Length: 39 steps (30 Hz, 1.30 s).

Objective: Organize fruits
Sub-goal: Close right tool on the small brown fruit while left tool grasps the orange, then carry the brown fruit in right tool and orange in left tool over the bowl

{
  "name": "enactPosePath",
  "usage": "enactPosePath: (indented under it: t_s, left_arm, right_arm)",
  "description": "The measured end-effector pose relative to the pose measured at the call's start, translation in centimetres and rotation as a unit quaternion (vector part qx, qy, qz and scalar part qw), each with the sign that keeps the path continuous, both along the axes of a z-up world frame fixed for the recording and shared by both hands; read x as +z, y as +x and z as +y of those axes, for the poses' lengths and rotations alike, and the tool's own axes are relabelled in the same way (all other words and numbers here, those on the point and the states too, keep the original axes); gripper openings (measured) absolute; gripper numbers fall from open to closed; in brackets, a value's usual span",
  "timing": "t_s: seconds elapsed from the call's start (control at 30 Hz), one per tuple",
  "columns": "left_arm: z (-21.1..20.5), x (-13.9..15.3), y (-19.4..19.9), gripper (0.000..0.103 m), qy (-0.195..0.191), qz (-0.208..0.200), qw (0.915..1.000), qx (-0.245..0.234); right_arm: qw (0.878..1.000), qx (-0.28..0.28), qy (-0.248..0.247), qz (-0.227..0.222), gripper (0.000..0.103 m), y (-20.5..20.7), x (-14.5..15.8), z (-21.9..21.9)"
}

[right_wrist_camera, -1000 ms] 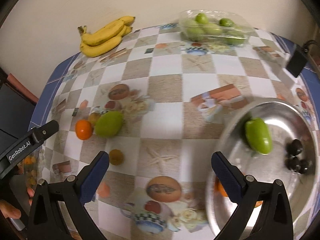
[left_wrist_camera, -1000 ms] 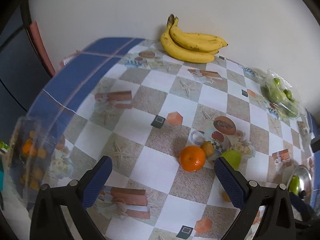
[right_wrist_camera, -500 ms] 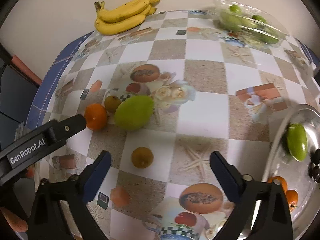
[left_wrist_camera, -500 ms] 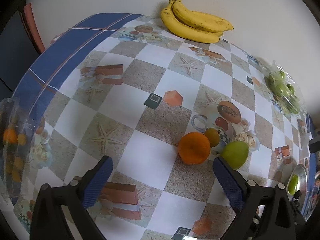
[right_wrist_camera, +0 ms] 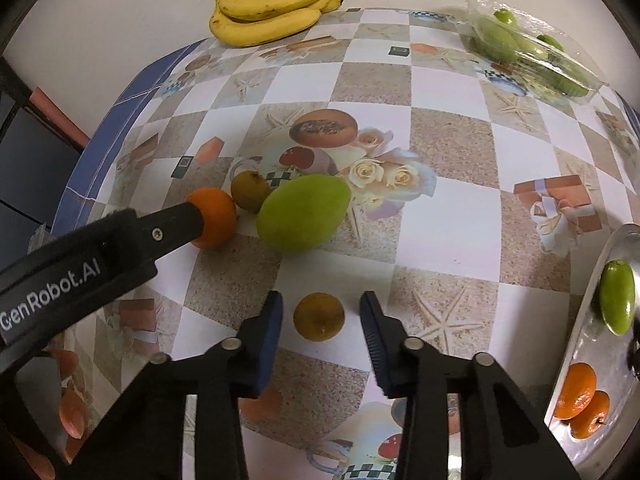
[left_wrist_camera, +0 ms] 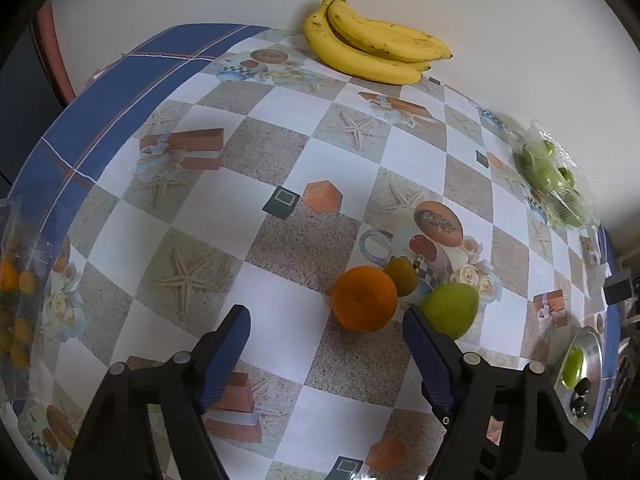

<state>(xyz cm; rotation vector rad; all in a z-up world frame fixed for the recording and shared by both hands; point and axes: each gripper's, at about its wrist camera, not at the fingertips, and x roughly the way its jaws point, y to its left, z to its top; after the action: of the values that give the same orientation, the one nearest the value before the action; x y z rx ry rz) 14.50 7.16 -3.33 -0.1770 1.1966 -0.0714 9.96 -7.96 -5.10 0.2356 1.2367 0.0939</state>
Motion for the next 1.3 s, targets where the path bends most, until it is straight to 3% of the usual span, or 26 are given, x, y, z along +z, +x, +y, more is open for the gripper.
enactPosePath:
  t_s: [0.07, 0.3, 0.63, 0.8, 0.9, 0.93, 1.3]
  left_arm:
    - [0.0, 0.1, 0.0, 0.080, -0.001, -0.001, 1.0000, 0.000]
    - [0.1, 0.0, 0.1, 0.079, -0.006, -0.005, 0.9999, 0.008]
    - [-0.7, -0.7, 0.9, 0.067, -0.009, -0.008, 0.9999, 0.005]
    - [-0.6, -1.5, 1.4, 0.062, -0.030, -0.002, 0.9995, 0.009]
    - [-0.8, -1.4, 1.3, 0.049, -0.043, -0.005, 0.9991, 0.003]
    - [-1.0, -1.3, 1.3, 0.040, -0.046, -0.008, 0.9989, 0.001]
    - [-0.6, 0.0, 1.0, 0.038, -0.038, -0.020, 0.9991, 0.004]
  right_arm:
    - [1.000, 0.000, 0.000, 0.001, 0.027, 0.0, 0.0, 0.0]
    - [1.000, -0.006, 0.015, -0.002, 0.027, -0.1, 0.4, -0.4]
    - [0.999, -0.031, 0.033, -0.016, 0.027, 0.0, 1.4, -2.5]
    - [0.998, -0.036, 0.039, -0.017, 0.027, -0.1, 1.5, -3.0]
    - [0.998, -0.037, 0.041, -0.016, 0.027, -0.1, 1.5, -3.1]
    - [0.998, -0.037, 0.042, -0.016, 0.027, -0.1, 1.4, -3.1]
    - [0.997, -0.045, 0.052, -0.023, 0.027, -0.3, 2.2, -3.8]
